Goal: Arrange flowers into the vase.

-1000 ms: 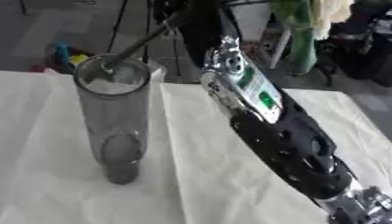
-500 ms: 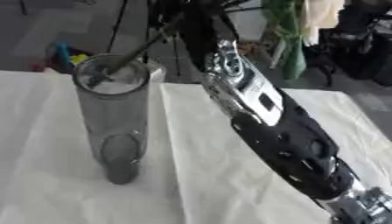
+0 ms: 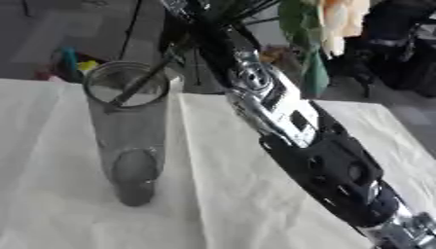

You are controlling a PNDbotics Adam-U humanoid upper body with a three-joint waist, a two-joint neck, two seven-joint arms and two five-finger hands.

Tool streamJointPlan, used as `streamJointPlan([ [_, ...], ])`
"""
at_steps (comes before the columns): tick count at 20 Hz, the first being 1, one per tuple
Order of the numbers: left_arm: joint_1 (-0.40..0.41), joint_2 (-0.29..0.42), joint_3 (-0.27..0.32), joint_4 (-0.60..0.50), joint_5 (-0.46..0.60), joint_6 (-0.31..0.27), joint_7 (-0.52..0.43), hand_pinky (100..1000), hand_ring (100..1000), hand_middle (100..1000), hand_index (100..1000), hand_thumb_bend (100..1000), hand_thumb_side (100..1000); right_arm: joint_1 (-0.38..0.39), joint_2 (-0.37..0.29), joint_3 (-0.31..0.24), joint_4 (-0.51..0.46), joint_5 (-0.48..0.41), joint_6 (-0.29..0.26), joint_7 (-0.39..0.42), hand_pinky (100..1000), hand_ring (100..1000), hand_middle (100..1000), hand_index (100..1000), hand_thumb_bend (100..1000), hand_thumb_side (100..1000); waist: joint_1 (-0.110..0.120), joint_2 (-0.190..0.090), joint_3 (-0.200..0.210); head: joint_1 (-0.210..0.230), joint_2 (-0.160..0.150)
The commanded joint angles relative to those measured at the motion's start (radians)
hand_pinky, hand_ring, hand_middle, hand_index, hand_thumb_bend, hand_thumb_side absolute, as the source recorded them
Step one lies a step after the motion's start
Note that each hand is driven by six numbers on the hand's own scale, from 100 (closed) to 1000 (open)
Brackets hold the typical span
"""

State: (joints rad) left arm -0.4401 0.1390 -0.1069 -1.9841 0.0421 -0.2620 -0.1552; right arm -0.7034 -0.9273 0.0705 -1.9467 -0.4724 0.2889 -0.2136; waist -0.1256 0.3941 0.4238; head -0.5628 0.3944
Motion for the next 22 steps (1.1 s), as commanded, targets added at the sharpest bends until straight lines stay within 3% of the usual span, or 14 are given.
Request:
streamJointPlan([
  [1, -0.009, 0.003, -0.001, -0.016, -0.004, 0.0, -0.002, 557, 564, 799, 904, 100, 1000, -0.007, -0.042, -0.025, -0.029, 0.043, 0.025, 0.027, 237, 476, 169, 285, 364, 861, -0.012, -0.006, -0.003, 0.003, -0.014],
  [9, -0.009, 0.002, -0.003, -0.016, -0.004, 0.002, -0.006, 557, 564, 799, 904, 100, 1000, 0.001, -0.046, -0.026, -0.034, 0.086, 0.03, 0.072, 402, 613, 353, 502, 421, 918, -0.012, -0.006, -0.006, 0.002, -0.022],
  [15, -0.011, 0.002, -0.003, -0.016, -0.004, 0.005, -0.009, 557, 564, 799, 904, 100, 1000, 0.003, -0.055, -0.021, -0.018, 0.126, 0.035, 0.116, 423, 645, 383, 513, 433, 941, -0.017, -0.006, -0.006, -0.005, -0.024],
  [22, -0.012, 0.001, 0.002, -0.016, -0.007, 0.009, -0.008, 557, 564, 799, 904, 100, 1000, 0.013, -0.063, -0.013, 0.011, 0.191, 0.066, 0.203, 456, 693, 423, 532, 277, 890, -0.026, -0.005, -0.001, -0.02, -0.026],
])
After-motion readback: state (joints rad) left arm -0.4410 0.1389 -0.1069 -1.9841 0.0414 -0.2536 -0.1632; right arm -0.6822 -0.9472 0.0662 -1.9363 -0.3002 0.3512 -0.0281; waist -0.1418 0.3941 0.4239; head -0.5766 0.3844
